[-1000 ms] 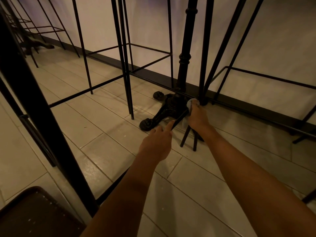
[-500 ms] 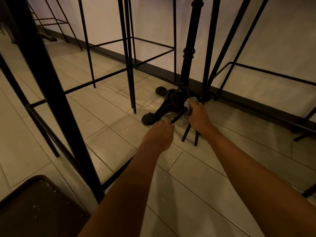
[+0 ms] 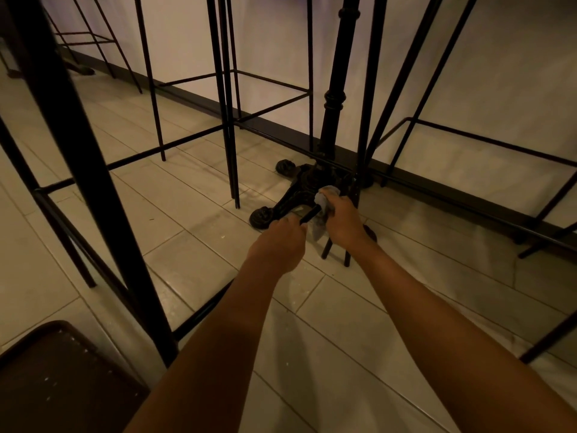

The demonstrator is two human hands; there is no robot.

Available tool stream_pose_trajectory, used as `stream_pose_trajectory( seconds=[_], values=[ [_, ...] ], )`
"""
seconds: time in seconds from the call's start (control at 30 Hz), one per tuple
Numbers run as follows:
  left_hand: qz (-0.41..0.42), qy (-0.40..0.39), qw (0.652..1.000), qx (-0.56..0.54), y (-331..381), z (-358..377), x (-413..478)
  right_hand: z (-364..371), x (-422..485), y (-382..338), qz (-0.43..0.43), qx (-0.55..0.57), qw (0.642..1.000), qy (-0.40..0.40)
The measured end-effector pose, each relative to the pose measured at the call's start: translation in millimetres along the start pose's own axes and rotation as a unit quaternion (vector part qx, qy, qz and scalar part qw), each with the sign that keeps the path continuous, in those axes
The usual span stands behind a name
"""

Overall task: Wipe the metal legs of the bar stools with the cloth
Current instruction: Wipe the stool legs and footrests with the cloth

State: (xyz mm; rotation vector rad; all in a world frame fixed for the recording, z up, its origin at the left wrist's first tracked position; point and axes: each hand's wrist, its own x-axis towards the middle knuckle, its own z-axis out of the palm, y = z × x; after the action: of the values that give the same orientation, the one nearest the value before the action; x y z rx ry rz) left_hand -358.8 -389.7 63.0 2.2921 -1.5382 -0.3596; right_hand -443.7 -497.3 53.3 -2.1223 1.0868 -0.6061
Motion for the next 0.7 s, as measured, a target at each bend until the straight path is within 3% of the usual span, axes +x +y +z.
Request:
stream_pose_trajectory(
  seconds=[0.1, 0.23, 0.4, 0.47, 0.57, 0.63, 0.7],
  values=[
    [-0.015, 0.012, 0.997, -0.069, 6.6, -6.6, -3.2, 0.6, -13.7, -6.4, -0.01, -0.007, 1.0, -0.009],
    [-0.032, 0.098, 0.979, -0.178, 4.8, -9.8, -4.5, 2.2, -34.8, -18.3, -0.046, -0.001, 0.999, -0.009],
    [0.001, 0.193, 0.954, -0.228, 3.1, -12.2, -18.1, 2.7, -53.3, -32.5, -0.045, -0.031, 0.998, -0.025],
    [-0.021, 0.214, 0.945, -0.247, 2.5, -14.7, -22.0, 3.2, -61.4, -39.1, -0.054, -0.017, 0.998, -0.042],
    [-0.053, 0.231, 0.955, -0.178, -2.5, -14.5, -26.8, 6.4, -70.4, -44.9, -0.055, 0.033, 0.996, -0.057],
    [-0.064, 0.218, 0.969, -0.096, -3.7, -14.9, -31.5, 10.8, -70.1, -46.5, -0.036, 0.008, 0.997, -0.065],
    [-0.086, 0.195, 0.974, -0.081, 0.1, -18.4, -35.2, 14.0, -70.8, -45.9, -0.046, -0.03, 0.996, -0.071]
  ],
)
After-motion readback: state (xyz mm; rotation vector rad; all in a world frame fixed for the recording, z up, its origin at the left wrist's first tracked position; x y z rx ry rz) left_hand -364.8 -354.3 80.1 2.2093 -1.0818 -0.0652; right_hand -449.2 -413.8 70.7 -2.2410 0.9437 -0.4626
